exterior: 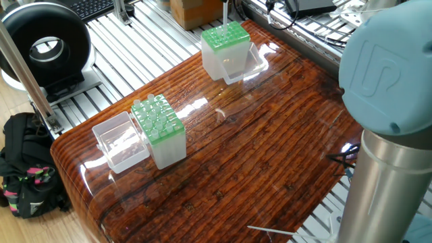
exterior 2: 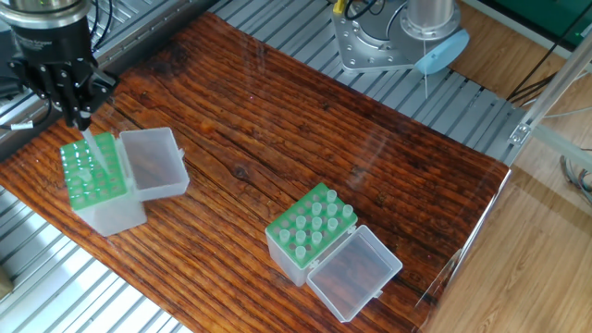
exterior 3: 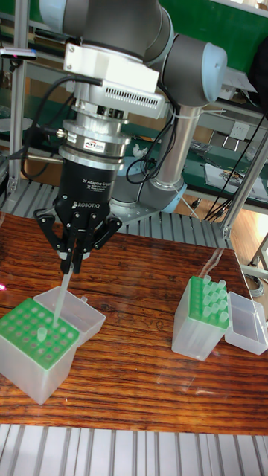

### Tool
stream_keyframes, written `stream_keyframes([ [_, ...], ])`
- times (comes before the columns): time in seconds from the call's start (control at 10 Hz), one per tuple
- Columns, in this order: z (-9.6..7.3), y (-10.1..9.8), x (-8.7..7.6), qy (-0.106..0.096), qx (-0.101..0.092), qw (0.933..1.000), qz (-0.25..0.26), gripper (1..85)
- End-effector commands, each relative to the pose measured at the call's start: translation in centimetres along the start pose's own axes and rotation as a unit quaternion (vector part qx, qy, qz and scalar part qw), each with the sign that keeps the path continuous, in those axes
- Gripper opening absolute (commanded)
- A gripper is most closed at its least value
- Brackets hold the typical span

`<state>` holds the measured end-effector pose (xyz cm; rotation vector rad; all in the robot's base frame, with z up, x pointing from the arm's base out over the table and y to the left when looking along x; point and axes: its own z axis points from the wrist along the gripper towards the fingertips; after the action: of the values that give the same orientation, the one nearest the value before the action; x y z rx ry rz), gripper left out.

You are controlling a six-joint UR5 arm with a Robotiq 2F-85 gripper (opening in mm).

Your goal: Transfer all large pipette tips from one holder to another

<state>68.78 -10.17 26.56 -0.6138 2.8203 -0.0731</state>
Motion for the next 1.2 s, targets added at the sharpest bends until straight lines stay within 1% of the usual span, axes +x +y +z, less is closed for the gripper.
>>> stream_keyframes([
  [0.0, -0.2, 0.0, -1.2, -0.024, -0.001, 0.9997, -0.001, 1.0],
  [0.1, -0.1, 0.0, -1.0, -0.02, -0.001, 0.9998, -0.002, 1.0],
  [0.2, -0.5, 0.2, -0.7, -0.013, -0.004, 0.9999, -0.001, 1.0],
  [0.4, -3.0, 0.9, -0.8, -0.001, -0.009, 1.0, 0.001, 1.0],
  [0.6, -6.1, 1.8, -0.9, 0.015, -0.021, 0.9996, 0.006, 1.0],
  [0.7, -7.2, 2.2, -0.8, 0.021, -0.022, 0.9995, 0.009, 1.0],
  [0.8, -8.1, 3.5, -0.4, 0.025, -0.031, 0.999, 0.021, 1.0],
  [0.9, -8.8, 5.2, 0.1, 0.027, -0.032, 0.9987, 0.031, 1.0],
  [1.1, -9.1, 8.4, 0.7, 0.022, -0.024, 0.9984, 0.046, 1.0],
])
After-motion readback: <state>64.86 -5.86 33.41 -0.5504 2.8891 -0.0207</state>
